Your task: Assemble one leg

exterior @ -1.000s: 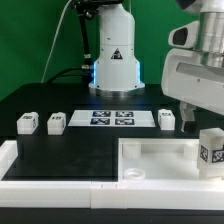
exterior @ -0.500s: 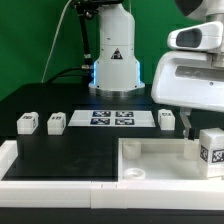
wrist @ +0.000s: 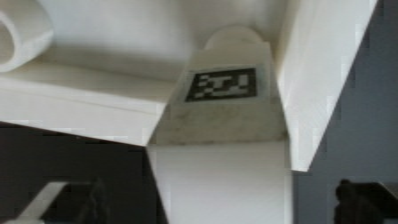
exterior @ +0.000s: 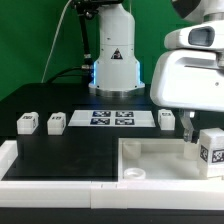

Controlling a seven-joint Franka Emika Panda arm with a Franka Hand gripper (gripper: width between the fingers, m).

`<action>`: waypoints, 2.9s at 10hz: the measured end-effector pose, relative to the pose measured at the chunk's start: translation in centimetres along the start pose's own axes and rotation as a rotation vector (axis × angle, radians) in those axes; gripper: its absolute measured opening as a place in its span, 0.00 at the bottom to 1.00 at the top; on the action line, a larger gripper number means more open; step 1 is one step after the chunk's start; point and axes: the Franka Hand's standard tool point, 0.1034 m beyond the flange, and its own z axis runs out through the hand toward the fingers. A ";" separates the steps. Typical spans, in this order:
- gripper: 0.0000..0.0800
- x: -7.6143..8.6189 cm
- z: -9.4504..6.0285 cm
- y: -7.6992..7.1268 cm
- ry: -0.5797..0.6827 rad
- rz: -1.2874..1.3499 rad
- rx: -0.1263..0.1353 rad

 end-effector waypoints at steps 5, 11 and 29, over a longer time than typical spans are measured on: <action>0.81 -0.1 0.1 0.0 -0.002 0.000 -0.001; 0.38 0.0 0.1 0.0 0.001 -0.001 0.000; 0.76 -1.4 0.4 1.1 -0.080 1.171 -0.050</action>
Offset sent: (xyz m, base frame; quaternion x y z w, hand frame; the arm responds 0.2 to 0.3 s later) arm 0.0000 0.0000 0.0000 0.0000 0.0000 0.0000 1.0000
